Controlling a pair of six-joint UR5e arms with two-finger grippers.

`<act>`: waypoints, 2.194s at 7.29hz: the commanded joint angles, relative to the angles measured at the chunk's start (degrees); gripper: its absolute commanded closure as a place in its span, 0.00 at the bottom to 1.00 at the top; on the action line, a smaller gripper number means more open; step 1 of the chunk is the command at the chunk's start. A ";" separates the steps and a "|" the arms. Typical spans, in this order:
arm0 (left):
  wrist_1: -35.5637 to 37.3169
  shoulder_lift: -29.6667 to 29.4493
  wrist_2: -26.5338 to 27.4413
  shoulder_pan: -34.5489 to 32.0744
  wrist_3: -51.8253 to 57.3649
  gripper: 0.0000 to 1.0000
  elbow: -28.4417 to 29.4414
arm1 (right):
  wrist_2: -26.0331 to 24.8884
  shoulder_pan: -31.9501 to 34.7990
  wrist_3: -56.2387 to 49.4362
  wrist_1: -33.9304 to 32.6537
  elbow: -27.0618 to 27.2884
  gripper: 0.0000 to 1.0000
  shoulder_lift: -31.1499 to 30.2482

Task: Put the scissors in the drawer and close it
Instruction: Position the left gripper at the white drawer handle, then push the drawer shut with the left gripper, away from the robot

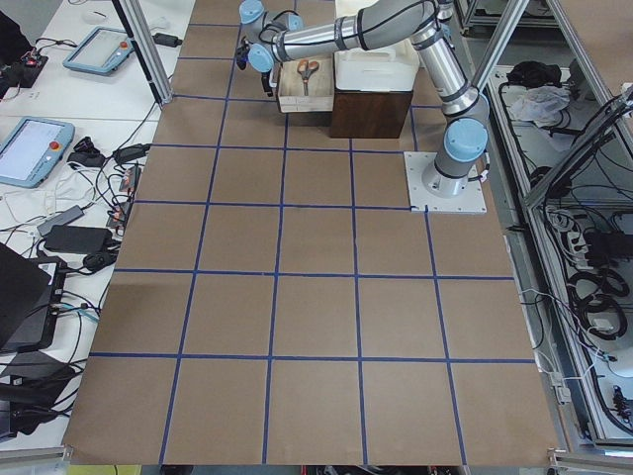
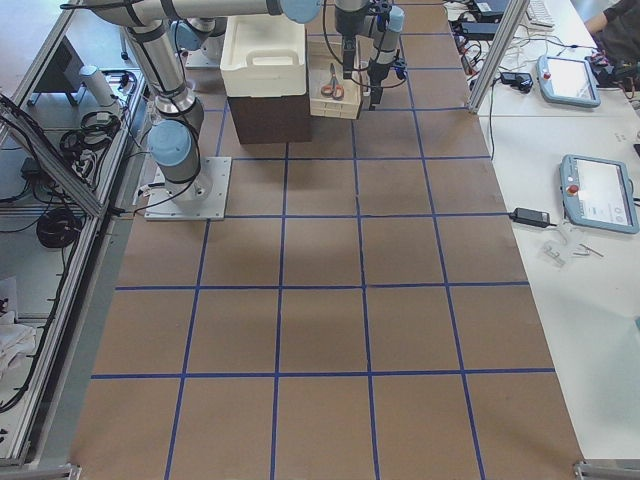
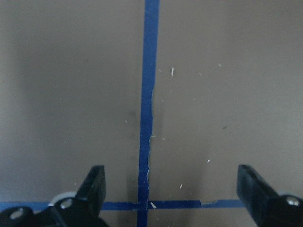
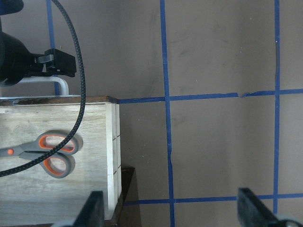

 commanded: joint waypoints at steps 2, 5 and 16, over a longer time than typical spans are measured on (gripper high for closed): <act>-3.56 1.13 -0.02 -1.54 -3.12 0.00 0.59 | -0.12 -0.01 -2.56 0.04 0.02 0.00 0.00; -11.73 4.20 0.15 -3.12 -6.01 0.00 0.59 | 0.05 -0.01 -2.56 0.05 0.11 0.00 0.09; -34.79 13.00 0.68 -2.43 -14.29 0.00 -3.63 | -1.09 -0.18 -5.81 0.13 0.11 0.00 0.00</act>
